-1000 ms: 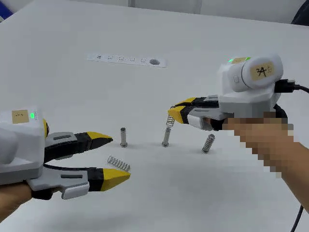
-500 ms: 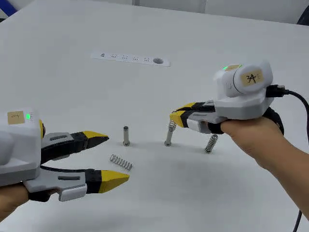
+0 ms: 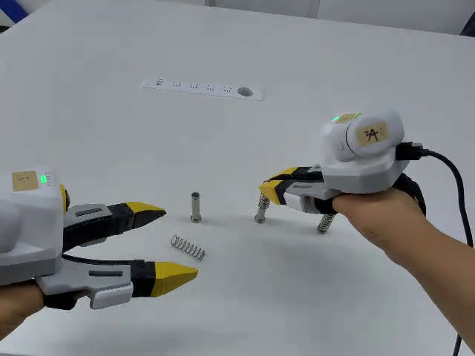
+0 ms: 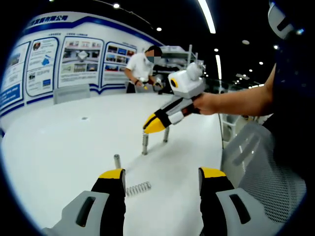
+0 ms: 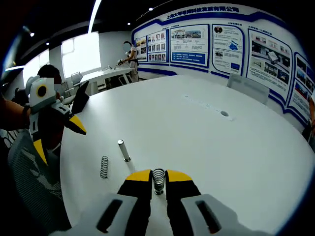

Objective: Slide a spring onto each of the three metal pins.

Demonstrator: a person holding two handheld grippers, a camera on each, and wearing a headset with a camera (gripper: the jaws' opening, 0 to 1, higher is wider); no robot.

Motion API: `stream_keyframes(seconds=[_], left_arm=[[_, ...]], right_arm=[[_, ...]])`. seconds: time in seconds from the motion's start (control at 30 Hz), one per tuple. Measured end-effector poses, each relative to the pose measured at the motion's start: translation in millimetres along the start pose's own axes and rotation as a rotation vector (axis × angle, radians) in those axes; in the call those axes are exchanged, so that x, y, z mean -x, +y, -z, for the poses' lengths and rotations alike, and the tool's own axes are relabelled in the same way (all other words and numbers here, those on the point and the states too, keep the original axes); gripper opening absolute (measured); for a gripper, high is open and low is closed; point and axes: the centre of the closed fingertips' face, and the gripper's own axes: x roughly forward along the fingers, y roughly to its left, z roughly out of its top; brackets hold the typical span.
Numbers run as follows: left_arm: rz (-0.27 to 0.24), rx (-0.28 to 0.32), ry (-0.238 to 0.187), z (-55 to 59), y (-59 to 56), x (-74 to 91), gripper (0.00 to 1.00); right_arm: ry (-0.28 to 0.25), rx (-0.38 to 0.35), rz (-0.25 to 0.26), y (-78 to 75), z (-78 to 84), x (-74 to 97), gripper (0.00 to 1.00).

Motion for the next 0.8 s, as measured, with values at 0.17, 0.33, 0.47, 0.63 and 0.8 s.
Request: stream_keyframes(seconds=[0.17,0.33,0.47,0.63,0.8], left_arm=[[-0.004,0.002,-0.003,-0.5,0.6,1.2,0.61],[-0.009,0.004,-0.003,0.2,1.1,2.0,0.61],[-0.009,0.006,-0.003,0.8,1.5,2.1,0.61],[-0.008,0.006,-0.002,1.1,1.6,1.5,0.61],[-0.011,0.007,-0.004,1.4,2.7,2.4,0.61]], right_arm=[[0.023,-0.002,0.000,1.8,8.6,-6.2,0.12],[0.046,-0.005,-0.003,0.1,17.5,-11.9,0.12],[0.059,-0.008,0.001,-0.1,22.6,-13.4,0.12],[0.063,-0.008,-0.001,-0.2,24.5,-14.0,0.12],[0.076,-0.016,0.002,0.1,34.9,-10.4,0.13]])
